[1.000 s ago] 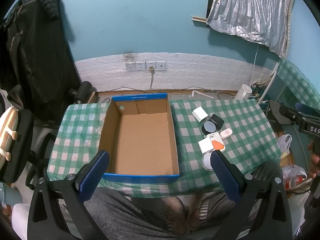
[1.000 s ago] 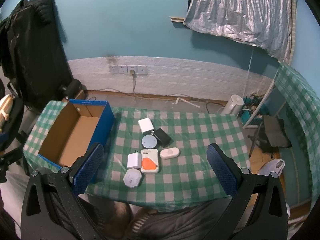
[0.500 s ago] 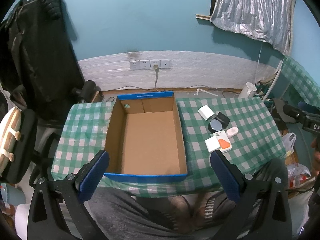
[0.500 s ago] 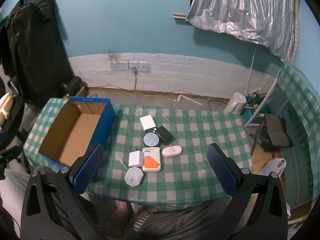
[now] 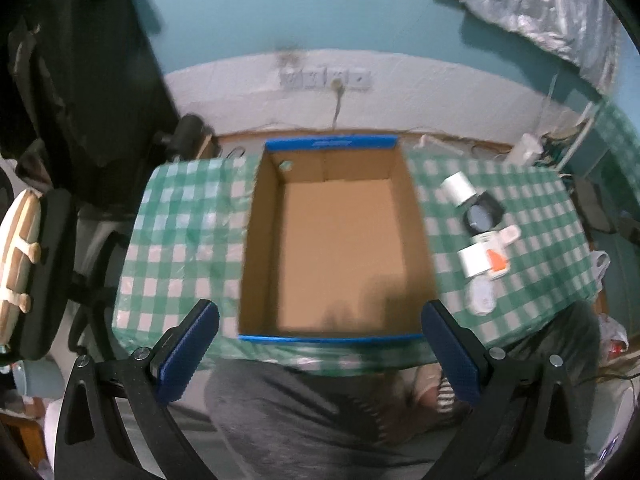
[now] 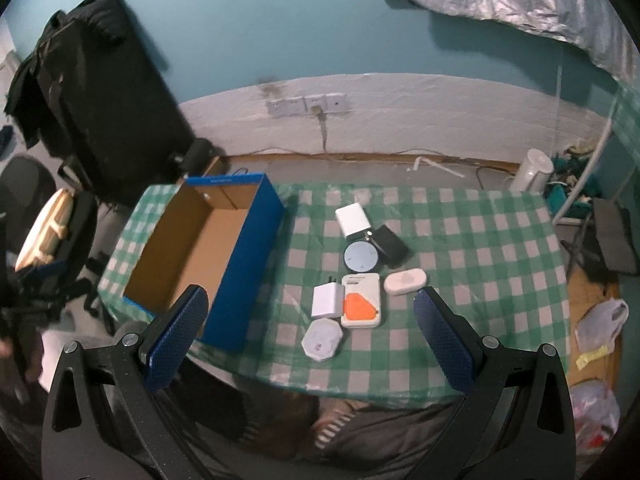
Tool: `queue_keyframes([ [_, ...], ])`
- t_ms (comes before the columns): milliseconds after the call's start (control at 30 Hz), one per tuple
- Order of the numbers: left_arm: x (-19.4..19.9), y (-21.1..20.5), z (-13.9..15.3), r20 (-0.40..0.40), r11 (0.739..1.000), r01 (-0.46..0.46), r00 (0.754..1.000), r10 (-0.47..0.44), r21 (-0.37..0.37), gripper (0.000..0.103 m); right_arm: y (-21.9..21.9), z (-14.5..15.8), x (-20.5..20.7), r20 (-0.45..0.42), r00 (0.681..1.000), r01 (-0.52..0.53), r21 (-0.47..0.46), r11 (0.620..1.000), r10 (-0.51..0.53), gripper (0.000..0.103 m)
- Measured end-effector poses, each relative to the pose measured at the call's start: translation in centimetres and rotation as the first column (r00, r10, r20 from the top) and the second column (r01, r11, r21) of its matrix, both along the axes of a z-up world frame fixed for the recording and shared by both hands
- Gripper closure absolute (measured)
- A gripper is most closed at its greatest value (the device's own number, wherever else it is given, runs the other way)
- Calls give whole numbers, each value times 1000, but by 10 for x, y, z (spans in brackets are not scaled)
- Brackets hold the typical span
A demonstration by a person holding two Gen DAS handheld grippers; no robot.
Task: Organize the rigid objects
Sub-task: 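Move the right tool over the gadgets toward the white octagonal device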
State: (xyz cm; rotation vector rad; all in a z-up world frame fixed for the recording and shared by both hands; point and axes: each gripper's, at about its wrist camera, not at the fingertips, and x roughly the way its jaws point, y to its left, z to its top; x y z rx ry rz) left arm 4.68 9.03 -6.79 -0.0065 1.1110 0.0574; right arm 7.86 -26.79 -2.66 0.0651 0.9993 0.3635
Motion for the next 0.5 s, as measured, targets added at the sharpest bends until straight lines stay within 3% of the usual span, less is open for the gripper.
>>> queue_keyframes([
  [133, 15, 26, -22, -67, 1000, -19, 998, 18, -16, 1, -3, -22, 18, -67, 998, -1, -31, 1000, -1, 1],
  [267, 28, 47, -42, -125, 999, -33, 992, 32, -2, 8, -5, -50, 37, -134, 991, 11, -70, 997, -20, 1],
  [500, 45, 78, -80, -231, 996, -61, 972, 45, -65, 14, 5, -100, 55, -228, 974, -35, -172, 984, -6, 1],
])
